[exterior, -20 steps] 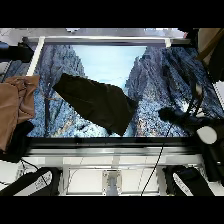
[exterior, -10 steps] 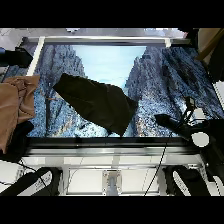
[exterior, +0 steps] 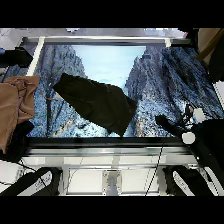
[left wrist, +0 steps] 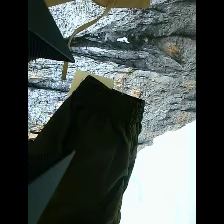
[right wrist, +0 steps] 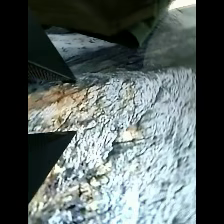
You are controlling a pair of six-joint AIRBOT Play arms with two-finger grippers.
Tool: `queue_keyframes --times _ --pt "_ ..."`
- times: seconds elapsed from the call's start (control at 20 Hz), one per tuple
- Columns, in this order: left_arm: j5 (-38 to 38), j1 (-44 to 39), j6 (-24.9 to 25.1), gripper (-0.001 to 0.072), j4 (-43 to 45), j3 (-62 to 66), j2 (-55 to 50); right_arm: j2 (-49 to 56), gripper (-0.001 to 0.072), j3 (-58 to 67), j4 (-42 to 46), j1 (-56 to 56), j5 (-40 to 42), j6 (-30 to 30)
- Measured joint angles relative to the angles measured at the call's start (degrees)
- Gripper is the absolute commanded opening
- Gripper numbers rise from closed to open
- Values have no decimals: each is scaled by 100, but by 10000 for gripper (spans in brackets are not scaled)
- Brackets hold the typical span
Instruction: Fold the clothes and pants, and hang the long-sleeved shirts on hangers.
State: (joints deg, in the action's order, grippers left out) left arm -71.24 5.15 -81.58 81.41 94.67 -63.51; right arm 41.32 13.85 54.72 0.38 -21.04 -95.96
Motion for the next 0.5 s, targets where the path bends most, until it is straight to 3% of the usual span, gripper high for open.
queue_keyframes --times 0.1,0.2,0.5 --pt "0 0 -48 612 0 0 0 382 335 -98 -721 -2 166 114" --pt "-4 0 -52 612 2 0 0 730 335 -140 -1624 -2 57 765" --pt "-4 0 -72 612 2 0 0 2229 341 -105 -5917 -2 -1467 4664"
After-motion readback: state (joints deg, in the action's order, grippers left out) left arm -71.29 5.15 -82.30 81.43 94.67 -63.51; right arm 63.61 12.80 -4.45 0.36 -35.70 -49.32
